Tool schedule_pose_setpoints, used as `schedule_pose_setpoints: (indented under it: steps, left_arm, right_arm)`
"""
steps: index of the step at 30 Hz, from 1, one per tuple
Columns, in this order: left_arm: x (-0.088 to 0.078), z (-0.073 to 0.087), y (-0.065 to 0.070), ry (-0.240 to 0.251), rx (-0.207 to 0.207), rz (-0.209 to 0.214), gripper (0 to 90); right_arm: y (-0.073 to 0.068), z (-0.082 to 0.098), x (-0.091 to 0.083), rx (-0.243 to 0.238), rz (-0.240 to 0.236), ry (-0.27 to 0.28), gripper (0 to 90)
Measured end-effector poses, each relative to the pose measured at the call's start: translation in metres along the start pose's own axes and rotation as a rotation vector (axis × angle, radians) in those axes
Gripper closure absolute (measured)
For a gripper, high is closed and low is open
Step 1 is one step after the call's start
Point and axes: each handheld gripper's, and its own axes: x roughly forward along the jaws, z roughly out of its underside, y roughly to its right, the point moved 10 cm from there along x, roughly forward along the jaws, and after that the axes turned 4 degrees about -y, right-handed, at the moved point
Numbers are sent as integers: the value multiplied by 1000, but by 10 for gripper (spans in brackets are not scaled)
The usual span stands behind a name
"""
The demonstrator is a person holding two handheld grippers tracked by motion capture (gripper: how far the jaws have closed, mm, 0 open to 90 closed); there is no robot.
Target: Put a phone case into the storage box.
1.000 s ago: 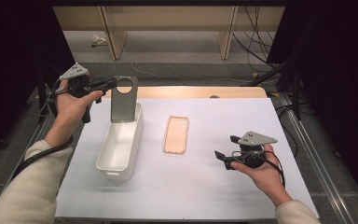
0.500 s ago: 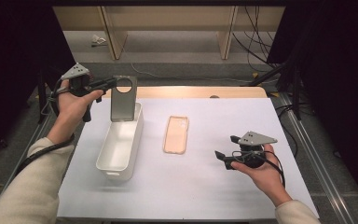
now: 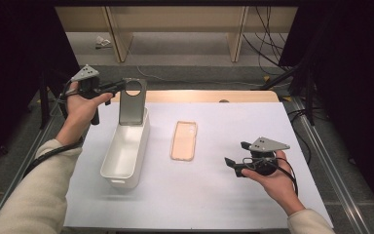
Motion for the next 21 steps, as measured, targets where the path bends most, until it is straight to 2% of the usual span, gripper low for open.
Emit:
schedule_pose_setpoints:
  steps: [21]
  left_arm:
    - [12, 5, -9, -28, 8, -17, 816]
  right_arm:
    - [0, 1, 0, 6, -6, -3, 172]
